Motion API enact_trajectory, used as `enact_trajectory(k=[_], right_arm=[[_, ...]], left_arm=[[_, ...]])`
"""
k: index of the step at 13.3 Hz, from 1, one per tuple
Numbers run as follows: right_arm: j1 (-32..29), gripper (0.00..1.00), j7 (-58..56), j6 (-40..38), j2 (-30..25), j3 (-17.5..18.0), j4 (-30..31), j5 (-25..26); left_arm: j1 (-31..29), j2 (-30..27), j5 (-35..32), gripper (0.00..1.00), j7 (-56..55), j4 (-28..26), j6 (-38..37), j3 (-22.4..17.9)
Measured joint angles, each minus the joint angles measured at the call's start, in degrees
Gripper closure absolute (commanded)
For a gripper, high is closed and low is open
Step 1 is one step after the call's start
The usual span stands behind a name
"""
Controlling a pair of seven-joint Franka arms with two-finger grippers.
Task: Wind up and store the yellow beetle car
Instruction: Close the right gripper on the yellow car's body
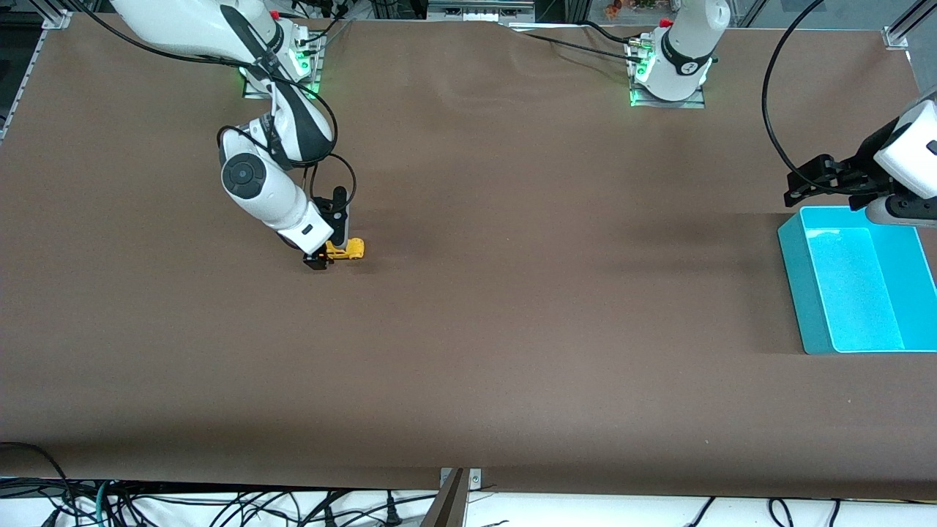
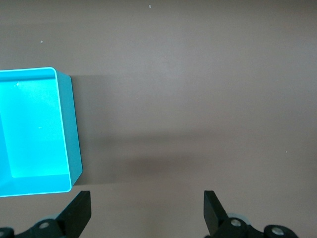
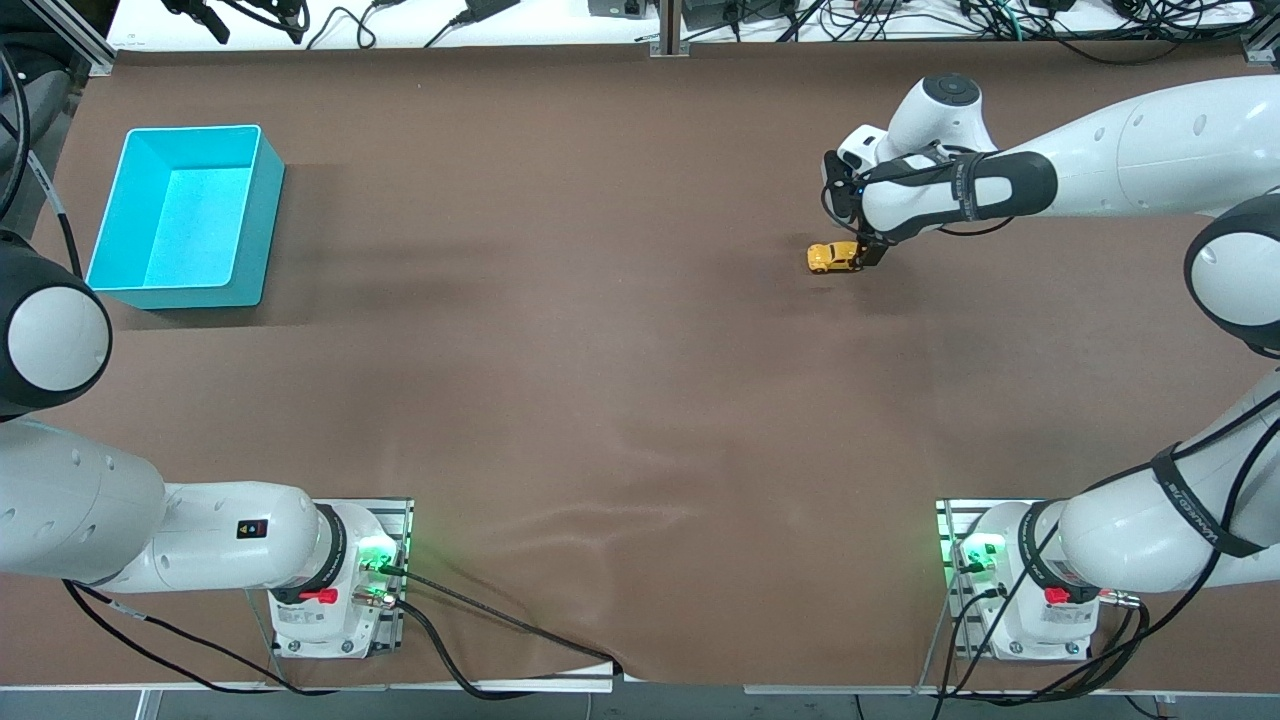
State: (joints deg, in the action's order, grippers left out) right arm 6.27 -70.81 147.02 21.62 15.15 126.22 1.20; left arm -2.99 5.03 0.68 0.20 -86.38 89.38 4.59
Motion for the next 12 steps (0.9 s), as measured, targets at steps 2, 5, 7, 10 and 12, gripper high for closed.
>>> enact_trajectory(k=[2, 5, 7, 10, 12], right_arm=[[0.36, 0.06, -0.15, 1.75, 0.89, 0.04, -0.01, 0.25], [0.81, 0.06, -0.18, 2.85, 2.18, 0.04, 0.00, 0.68], [0.82, 0.23, -0.18, 3.07, 3.07, 0.03, 0.00, 0.81], [0.82, 0.78, -0.29, 3.33, 3.70, 0.03, -0.03, 2.49], [0.82, 0.86, -0.29, 3.35, 3.70, 0.03, -0.10, 3.05]], left_arm=[[0.00, 0.00, 0.00, 0.00, 0.00, 0.00, 0.00, 0.00], [0.00, 0.00, 0.00, 0.00, 0.00, 0.00, 0.00, 0.00], [0.00, 0.00, 0.00, 0.00, 0.00, 0.00, 0.00, 0.00], [0.00, 0.00, 0.00, 0.00, 0.00, 0.00, 0.00, 0.00], [0.00, 0.00, 0.00, 0.00, 0.00, 0.00, 0.00, 0.00]])
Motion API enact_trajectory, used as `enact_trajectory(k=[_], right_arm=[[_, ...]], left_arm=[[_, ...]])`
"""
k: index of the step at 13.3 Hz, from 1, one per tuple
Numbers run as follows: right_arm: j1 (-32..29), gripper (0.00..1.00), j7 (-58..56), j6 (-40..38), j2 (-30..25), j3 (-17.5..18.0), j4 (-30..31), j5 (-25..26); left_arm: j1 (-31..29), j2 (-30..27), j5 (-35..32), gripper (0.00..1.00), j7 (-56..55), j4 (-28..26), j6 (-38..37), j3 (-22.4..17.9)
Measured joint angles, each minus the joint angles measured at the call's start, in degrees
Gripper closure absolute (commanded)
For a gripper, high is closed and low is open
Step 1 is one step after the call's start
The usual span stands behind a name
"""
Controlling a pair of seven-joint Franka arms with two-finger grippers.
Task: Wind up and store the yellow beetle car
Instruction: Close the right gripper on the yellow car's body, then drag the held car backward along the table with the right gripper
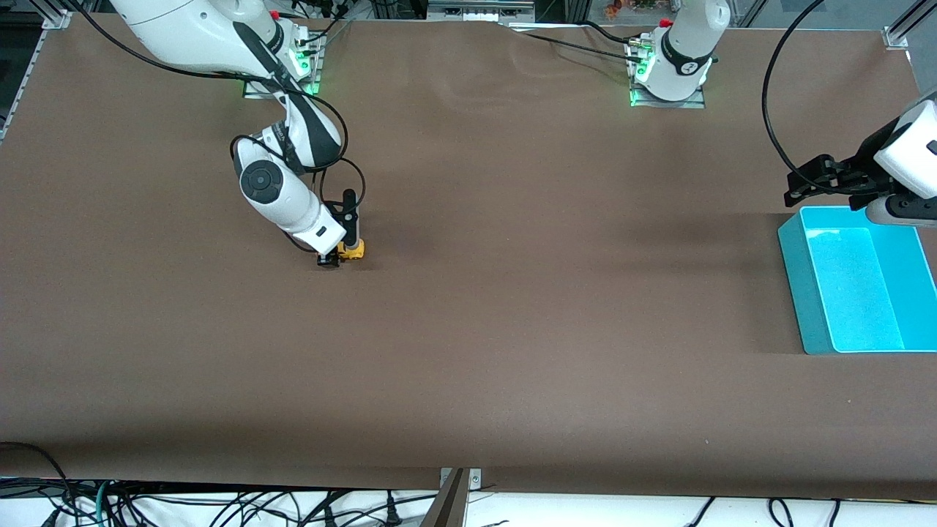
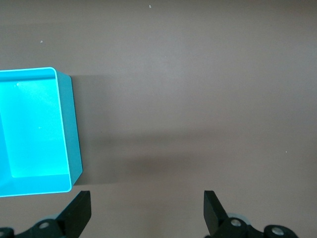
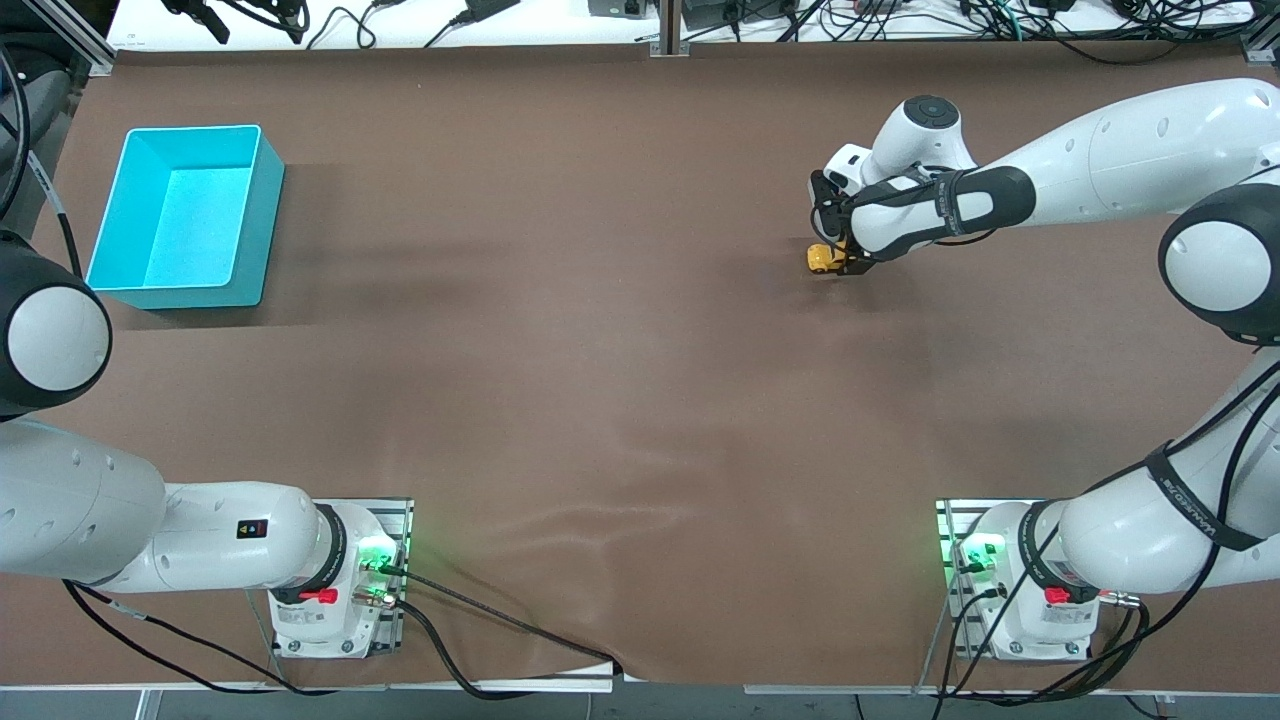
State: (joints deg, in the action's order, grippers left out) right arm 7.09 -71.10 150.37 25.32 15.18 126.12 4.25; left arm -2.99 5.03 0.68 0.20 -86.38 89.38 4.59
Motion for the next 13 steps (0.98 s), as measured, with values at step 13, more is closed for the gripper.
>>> enact_trajectory(k=[13], right_arm=[[-0.31, 0.91, 2.60, -0.35, -0.02, -0.26, -0.15, 0.06]], left_arm=[[-0.04, 0.00, 0.00, 0.00, 0.00, 0.00, 0.00, -0.02]])
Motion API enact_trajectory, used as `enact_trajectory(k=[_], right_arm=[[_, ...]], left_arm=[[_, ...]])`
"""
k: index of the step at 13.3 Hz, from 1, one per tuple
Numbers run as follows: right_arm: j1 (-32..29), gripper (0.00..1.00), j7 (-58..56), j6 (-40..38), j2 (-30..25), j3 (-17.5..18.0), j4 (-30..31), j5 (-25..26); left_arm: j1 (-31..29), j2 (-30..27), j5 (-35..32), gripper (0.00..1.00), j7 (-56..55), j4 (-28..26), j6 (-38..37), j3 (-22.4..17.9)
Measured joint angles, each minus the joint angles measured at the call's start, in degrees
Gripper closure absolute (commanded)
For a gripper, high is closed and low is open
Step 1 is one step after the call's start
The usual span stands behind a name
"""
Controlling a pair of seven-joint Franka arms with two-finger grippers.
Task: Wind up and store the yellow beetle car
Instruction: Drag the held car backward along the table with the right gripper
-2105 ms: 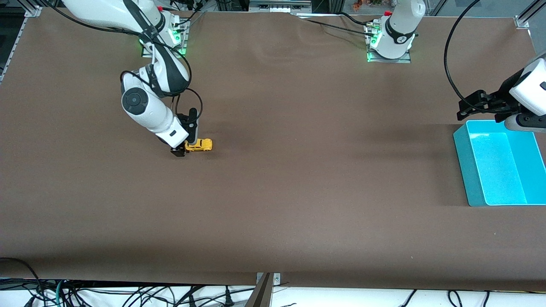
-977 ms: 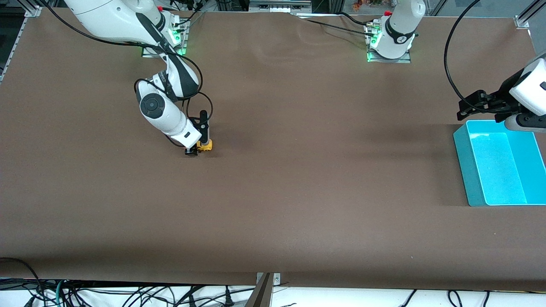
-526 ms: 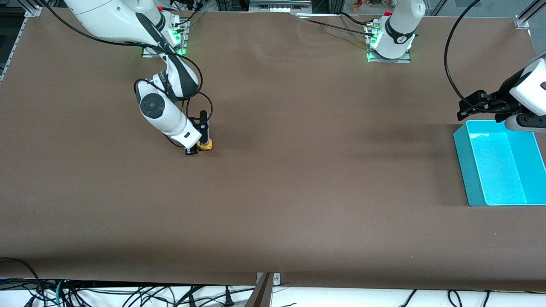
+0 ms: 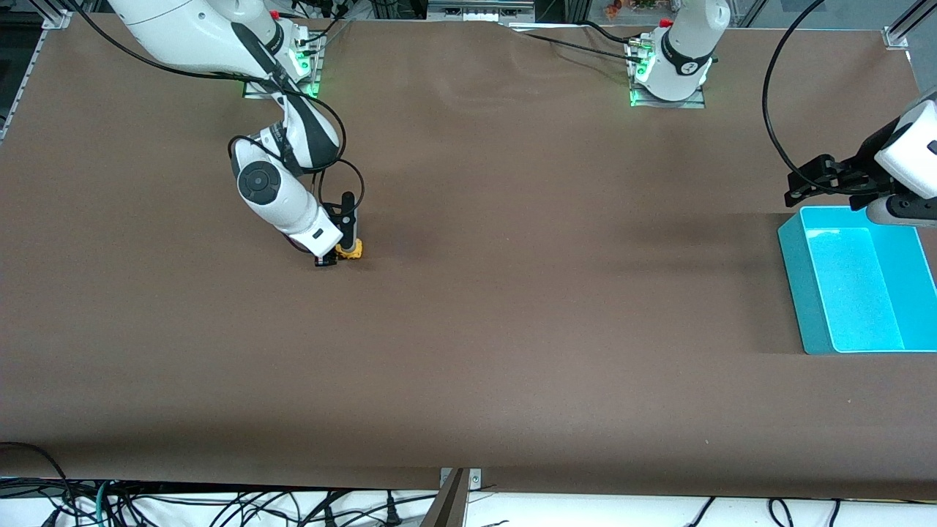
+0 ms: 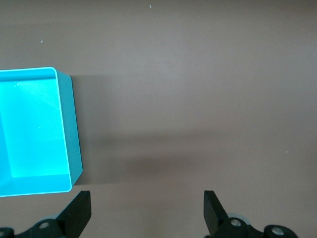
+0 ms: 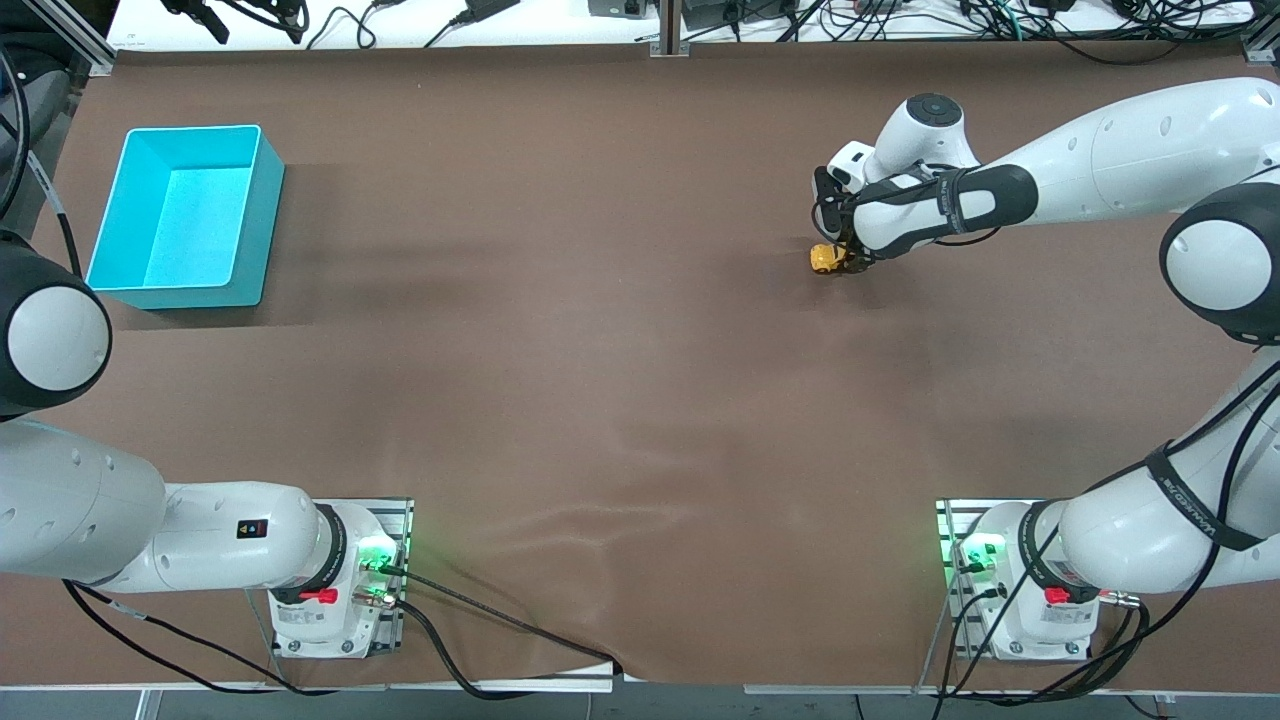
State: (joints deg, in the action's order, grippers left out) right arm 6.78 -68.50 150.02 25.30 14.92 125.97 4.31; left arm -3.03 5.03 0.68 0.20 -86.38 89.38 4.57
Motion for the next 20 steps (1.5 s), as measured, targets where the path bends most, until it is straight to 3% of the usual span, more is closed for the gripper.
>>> enact_trajectory(k=[8, 20], right_arm=[[-0.14, 0.91, 0.00, -3.78, -0.76, -2.96, -0.22, 0.00], [-0.20, 0.91, -9.78, -8.89, -2.48, -12.64, 0.68, -0.01]], left_arm=[[-0.01, 0.00, 0.00, 0.00, 0.00, 0.00, 0.00, 0.00], [-0.02, 0.02, 0.00, 0.00, 0.00, 0.00, 0.00, -0.01]])
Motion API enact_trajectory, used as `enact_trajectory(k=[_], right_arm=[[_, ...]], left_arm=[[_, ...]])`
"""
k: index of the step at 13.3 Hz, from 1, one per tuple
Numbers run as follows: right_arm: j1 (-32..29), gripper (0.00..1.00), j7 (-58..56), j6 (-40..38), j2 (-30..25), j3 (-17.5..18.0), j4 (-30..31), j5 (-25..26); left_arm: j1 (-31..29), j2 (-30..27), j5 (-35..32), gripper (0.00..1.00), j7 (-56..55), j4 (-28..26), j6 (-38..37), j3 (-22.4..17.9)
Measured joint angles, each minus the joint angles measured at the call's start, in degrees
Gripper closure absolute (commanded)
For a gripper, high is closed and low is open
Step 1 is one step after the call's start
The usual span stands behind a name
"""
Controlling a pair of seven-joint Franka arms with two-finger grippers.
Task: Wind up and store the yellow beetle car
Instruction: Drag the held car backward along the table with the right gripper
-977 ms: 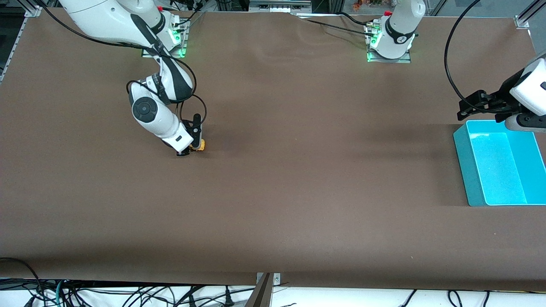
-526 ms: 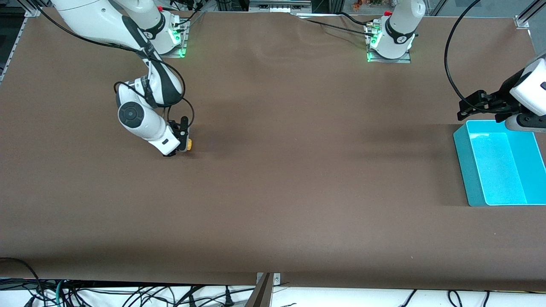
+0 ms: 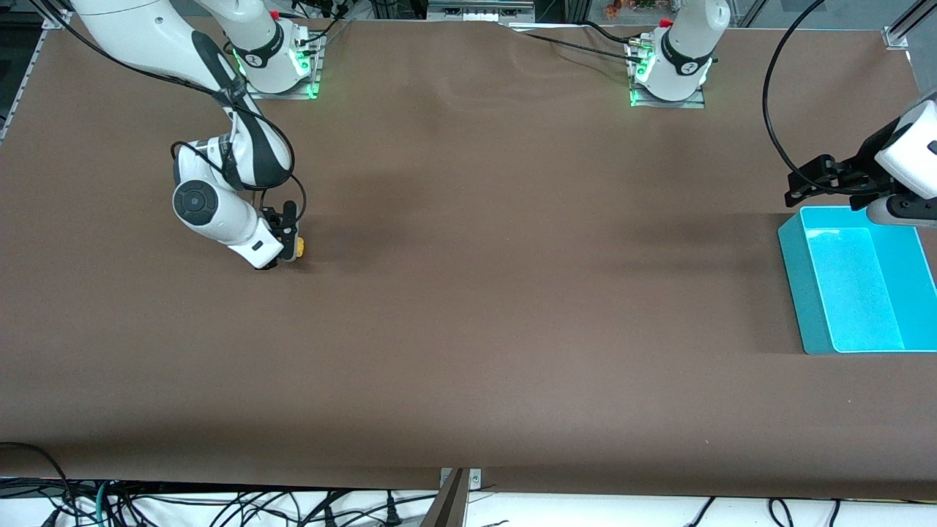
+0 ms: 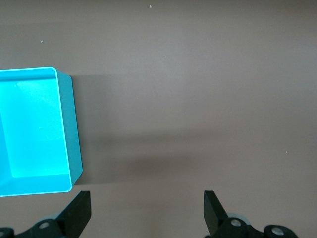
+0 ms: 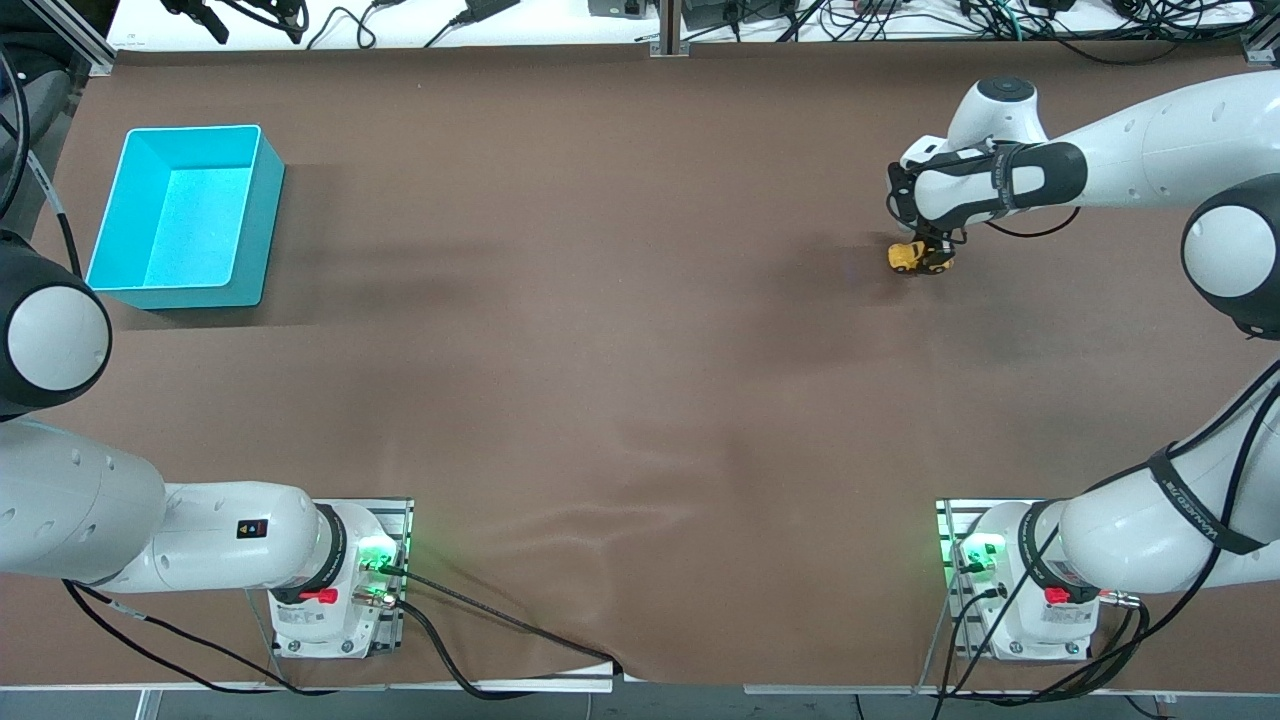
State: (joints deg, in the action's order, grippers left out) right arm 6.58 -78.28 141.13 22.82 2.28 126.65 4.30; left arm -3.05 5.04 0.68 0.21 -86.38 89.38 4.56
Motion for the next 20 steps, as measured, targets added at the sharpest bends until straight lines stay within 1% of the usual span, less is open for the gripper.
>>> enact_trajectory(k=[5, 9, 16, 17, 18, 19, 20], right_arm=[[-0.02, 0.91, -2.61, -0.21, -0.29, -3.24, 0.52, 0.00], [-0.02, 0.89, -3.31, -0.21, -0.42, -4.79, 0.78, 0.00], [-0.02, 0.89, -5.29, -0.21, -0.44, -5.32, 0.84, 0.00], [-0.02, 0.85, -5.34, -0.21, -0.44, -5.32, 0.84, 0.00], [-0.02, 0.77, -5.37, -0.21, -0.44, -5.32, 0.84, 0.00], [-0.02, 0.52, -5.40, -0.21, -0.44, -5.33, 0.84, 0.00], [-0.02, 0.01, -5.43, -0.21, -0.45, -5.33, 0.85, 0.00]], left_arm=[[-0.01, 0.01, 0.00, 0.00, 0.00, 0.00, 0.00, -0.01], [-0.01, 0.02, 0.00, 0.00, 0.00, 0.00, 0.00, -0.01], [-0.01, 0.02, 0.00, 0.00, 0.00, 0.00, 0.00, -0.01], [-0.01, 0.02, 0.00, 0.00, 0.00, 0.00, 0.00, -0.01], [-0.01, 0.02, 0.00, 0.00, 0.00, 0.00, 0.00, -0.01], [-0.01, 0.02, 0.00, 0.00, 0.00, 0.00, 0.00, -0.01], [-0.01, 0.02, 0.00, 0.00, 0.00, 0.00, 0.00, -0.01]])
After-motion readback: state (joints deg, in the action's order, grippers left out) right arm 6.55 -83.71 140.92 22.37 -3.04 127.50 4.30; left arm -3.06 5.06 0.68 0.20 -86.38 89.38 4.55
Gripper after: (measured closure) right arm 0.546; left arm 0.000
